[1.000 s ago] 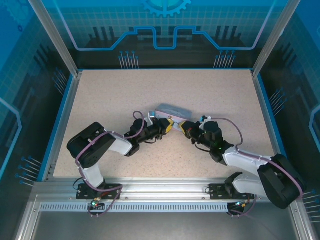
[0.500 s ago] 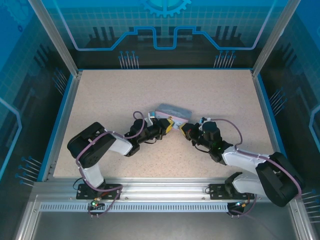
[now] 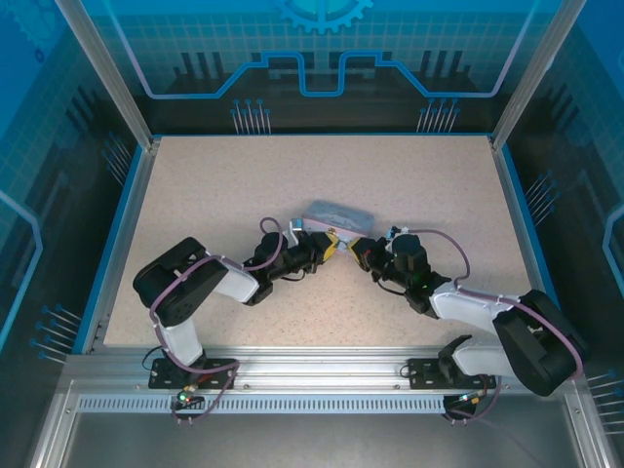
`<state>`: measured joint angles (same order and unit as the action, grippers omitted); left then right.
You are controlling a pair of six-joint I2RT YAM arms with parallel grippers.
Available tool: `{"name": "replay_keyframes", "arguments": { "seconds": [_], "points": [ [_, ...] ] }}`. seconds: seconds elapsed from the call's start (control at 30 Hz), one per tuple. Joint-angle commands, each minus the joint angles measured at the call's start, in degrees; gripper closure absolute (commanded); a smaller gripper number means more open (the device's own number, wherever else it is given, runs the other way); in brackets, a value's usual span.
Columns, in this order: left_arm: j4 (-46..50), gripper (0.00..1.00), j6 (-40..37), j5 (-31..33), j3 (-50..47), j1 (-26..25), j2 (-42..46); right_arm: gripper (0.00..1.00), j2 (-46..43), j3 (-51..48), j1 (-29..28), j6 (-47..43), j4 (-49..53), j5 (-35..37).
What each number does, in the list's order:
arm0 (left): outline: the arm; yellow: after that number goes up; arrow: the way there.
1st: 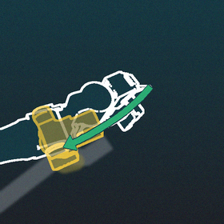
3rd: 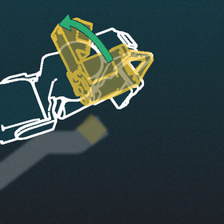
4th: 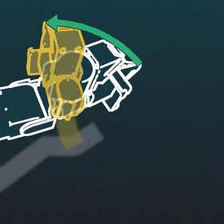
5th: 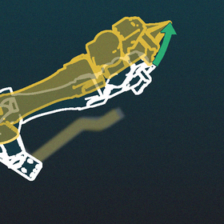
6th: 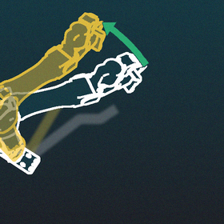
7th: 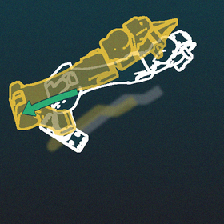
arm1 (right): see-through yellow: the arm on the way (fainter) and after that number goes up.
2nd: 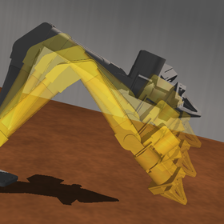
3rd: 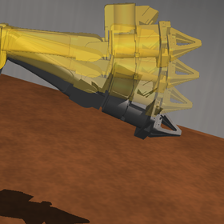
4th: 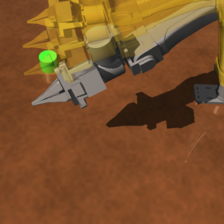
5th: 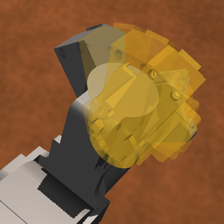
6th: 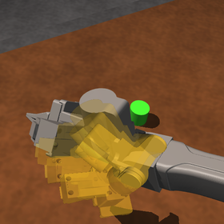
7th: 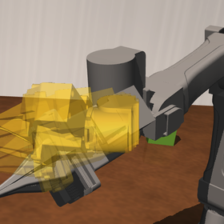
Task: Unlock the padlock with the key
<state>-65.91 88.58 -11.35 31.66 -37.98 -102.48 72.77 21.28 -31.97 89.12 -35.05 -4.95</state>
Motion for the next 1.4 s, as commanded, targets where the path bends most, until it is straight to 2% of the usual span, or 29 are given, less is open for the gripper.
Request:
{"name": "replay_keyframes", "arguments": {
  "seconds": [0.0, 1.37],
  "points": [
    [-4.00, 1.00, 0.59, 0.84, 0.29, 0.27, -0.61, 1.00, 1.00, 1.75, -1.20, -0.55, -1.43, -0.04],
    [-3.70, 1.00, 0.41, 0.83, 0.16, 0.15, -0.02, 1.00, 4.47, 3.79, -2.58, -0.09, -3.29, -0.10]
  ]
}}
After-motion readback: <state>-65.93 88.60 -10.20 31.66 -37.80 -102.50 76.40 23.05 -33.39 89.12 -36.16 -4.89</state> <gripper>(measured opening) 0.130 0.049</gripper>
